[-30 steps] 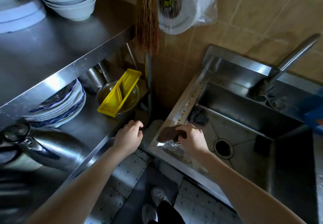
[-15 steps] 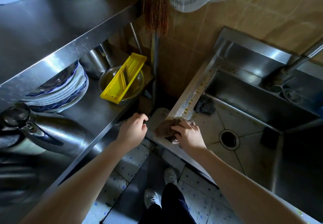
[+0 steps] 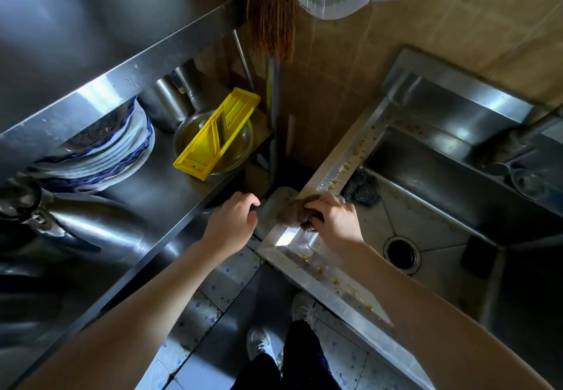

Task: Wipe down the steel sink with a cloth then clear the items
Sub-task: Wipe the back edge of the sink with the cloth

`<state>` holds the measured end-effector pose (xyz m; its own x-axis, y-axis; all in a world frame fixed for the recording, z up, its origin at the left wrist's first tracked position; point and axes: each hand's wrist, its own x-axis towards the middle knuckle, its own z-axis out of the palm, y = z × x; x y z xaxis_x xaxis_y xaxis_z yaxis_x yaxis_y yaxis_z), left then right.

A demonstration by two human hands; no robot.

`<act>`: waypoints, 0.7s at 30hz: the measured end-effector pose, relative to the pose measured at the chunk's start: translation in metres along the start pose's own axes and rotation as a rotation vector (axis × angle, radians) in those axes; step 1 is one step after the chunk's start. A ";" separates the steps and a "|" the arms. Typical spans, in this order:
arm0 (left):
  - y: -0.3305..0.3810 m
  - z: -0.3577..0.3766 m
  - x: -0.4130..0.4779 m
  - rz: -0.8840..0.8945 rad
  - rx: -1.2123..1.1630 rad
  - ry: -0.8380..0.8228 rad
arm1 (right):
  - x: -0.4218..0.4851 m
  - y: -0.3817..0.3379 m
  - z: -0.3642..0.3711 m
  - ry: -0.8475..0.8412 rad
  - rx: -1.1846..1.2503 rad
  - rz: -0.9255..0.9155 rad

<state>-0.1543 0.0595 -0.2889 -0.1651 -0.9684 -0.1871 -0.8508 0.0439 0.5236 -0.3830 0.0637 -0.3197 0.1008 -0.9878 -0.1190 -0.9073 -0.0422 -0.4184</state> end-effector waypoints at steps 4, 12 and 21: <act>0.002 0.000 0.005 -0.010 0.014 -0.005 | 0.029 0.018 -0.017 0.016 0.009 0.044; -0.001 -0.001 0.009 -0.079 0.040 -0.027 | 0.049 0.028 -0.028 0.037 0.039 0.107; 0.007 0.000 0.000 -0.034 0.019 -0.016 | 0.002 0.011 -0.006 0.041 0.054 0.025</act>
<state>-0.1600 0.0601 -0.2850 -0.1432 -0.9654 -0.2179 -0.8656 0.0155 0.5005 -0.3952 0.0609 -0.3192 0.0608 -0.9938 -0.0931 -0.8857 -0.0108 -0.4641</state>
